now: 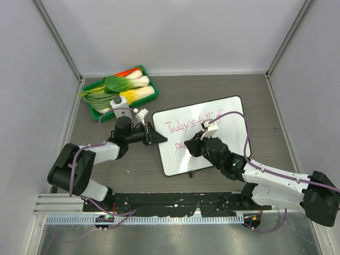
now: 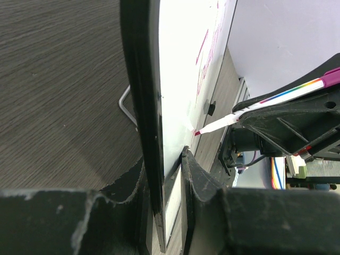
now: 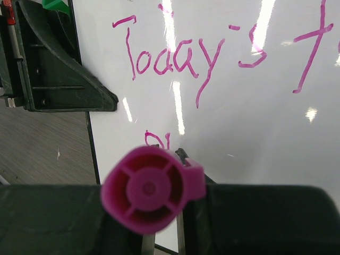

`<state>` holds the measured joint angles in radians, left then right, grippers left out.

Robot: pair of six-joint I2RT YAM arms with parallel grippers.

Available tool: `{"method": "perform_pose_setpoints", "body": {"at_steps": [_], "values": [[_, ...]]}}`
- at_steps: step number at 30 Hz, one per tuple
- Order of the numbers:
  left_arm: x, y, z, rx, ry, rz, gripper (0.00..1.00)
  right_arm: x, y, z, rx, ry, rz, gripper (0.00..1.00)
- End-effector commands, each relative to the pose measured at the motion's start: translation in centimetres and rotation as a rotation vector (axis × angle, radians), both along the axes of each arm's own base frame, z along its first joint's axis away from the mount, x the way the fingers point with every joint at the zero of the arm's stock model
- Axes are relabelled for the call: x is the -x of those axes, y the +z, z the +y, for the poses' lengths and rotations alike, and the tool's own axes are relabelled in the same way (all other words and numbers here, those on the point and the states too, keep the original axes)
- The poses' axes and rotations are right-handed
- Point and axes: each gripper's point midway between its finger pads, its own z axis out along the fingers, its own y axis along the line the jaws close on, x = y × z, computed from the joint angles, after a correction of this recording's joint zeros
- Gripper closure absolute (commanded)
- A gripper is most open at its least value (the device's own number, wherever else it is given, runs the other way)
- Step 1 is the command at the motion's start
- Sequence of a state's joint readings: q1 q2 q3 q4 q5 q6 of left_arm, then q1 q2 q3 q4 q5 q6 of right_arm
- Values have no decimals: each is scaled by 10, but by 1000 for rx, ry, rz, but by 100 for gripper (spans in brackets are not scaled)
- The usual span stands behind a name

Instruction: Write a sentence on the whiteboard

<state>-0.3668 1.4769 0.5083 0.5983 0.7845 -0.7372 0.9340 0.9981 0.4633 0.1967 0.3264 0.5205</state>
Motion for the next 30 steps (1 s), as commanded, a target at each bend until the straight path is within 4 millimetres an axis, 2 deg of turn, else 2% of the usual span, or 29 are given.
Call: {"method": "perform_pose_setpoints", "body": {"at_steps": [1, 12, 18, 30], "values": [[-25, -38, 21, -174, 127, -57, 100, -4, -11, -10, 69, -33, 9, 99], [-24, -38, 21, -173, 121, -54, 100, -22, 12, -8, 100, -70, -66, 99], [-24, -38, 20, -172, 117, -53, 100, -30, 16, -13, 148, -94, -91, 99], [-24, -39, 21, -175, 120, -51, 100, -36, 19, -18, 149, -116, -95, 99]]}}
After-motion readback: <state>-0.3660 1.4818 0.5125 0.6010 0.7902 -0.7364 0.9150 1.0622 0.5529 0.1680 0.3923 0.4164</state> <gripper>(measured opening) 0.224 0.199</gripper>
